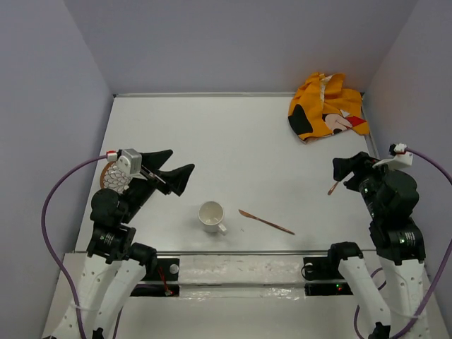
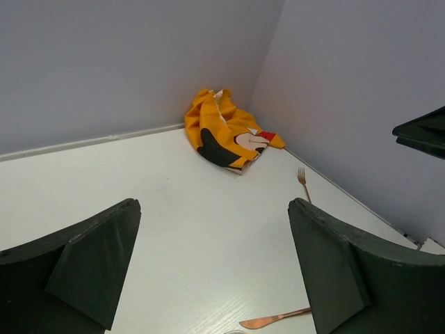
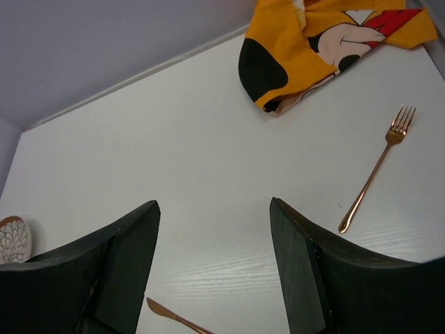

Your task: Set the dinner table for one person

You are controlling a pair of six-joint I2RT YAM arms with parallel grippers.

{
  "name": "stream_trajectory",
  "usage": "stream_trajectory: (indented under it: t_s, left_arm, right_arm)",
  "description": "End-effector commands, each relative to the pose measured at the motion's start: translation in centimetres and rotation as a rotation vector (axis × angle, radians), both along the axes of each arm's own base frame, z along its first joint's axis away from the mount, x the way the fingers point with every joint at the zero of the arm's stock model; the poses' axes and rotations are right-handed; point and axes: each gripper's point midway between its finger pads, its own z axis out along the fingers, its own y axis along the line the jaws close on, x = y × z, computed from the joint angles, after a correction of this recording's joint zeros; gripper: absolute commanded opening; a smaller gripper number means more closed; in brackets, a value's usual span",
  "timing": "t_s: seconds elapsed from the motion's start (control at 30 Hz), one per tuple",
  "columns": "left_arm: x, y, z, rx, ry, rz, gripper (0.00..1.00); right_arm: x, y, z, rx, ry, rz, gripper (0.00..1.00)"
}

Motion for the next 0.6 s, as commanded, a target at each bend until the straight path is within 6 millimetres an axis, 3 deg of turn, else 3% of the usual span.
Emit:
stream_trajectory:
  t_s: [0.0, 0.23, 0.37, 0.57]
  left_arm:
    - [-0.7, -0.1, 2.1, 0.0, -0.069, -0.021, 0.99]
    - [-0.8, -0.3, 2.1, -0.008, -0.072, -0.034, 0.99]
    - [-0.9, -0.4, 2.1, -0.011, -0.07, -0.041, 0.99]
    - [-1.1, -0.3, 2.1, -0.012, -0.072, -0.039, 0.99]
  right_arm:
    - [1.0, -1.2, 0.5, -0.007, 0.008, -0.073, 0.68]
    - [4.6, -2.3, -1.5, 0.045, 0.054, -0.176, 0.51]
    - [7.7, -3.1, -3.1, 0.08, 0.055, -0.251, 0.39]
    - [13.7, -4.1, -6.6, 0.083, 0.105, -0.337, 0.3]
